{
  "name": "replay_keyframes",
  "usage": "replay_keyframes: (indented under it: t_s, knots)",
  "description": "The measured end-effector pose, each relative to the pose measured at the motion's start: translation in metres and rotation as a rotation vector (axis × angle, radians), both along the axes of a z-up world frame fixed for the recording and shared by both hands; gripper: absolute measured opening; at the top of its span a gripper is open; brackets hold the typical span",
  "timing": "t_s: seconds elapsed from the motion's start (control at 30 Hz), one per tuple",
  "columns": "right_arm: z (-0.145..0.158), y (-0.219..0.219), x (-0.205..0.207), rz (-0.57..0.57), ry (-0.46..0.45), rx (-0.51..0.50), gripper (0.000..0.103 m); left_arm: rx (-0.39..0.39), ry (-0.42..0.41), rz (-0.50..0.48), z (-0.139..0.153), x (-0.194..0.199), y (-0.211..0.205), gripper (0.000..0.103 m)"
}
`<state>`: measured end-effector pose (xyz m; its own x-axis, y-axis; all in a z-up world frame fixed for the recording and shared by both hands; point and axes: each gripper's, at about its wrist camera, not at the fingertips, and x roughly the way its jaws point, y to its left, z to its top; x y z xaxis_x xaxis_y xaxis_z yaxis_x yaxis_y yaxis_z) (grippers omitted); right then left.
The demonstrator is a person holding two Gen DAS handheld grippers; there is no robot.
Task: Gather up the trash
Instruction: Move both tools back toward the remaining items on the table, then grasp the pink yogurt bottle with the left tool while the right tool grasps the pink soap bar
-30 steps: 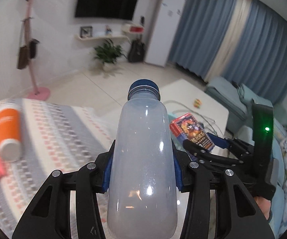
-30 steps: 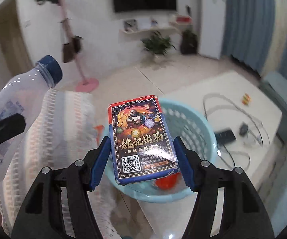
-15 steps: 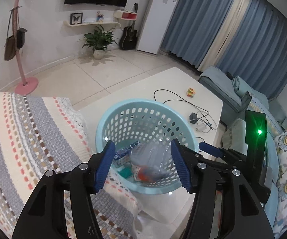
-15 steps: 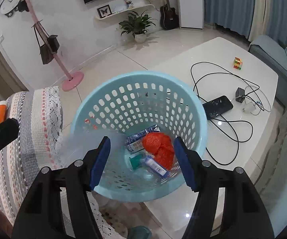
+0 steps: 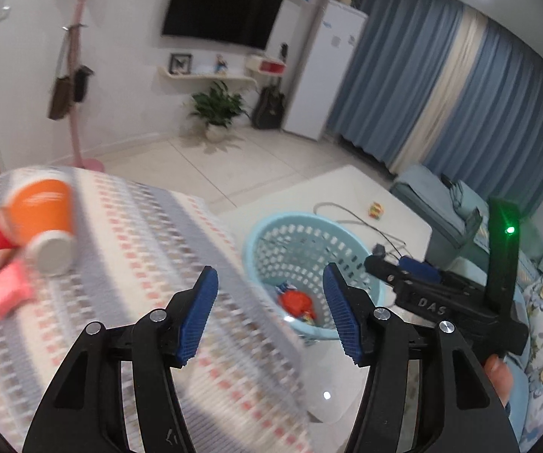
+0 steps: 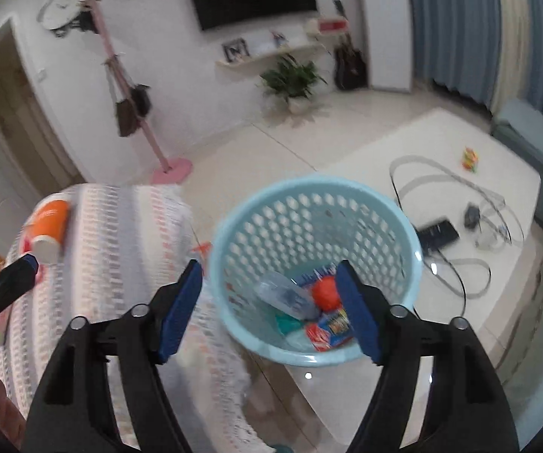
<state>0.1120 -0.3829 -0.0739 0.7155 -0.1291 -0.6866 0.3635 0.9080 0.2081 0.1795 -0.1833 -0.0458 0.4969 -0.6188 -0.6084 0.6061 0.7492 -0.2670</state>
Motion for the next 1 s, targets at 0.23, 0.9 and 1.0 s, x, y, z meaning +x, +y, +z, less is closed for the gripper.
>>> replay_keyframes:
  t_s: [0.23,0.9,1.0]
  knots:
    - [0.044,0.086,0.007,0.175,-0.123,-0.077,0.078,-0.036,-0.068,0.162,0.032,-0.012,0.095,0.062]
    - [0.026,0.273,0.104,0.507,0.011,-0.046,0.078,0.133,0.098,0.476,-0.023,0.027,0.295,0.061]
    - [0.015,0.285,0.118,0.520,0.042,-0.047,0.078,0.174,0.091,0.473,-0.028,0.035,0.297,0.061]
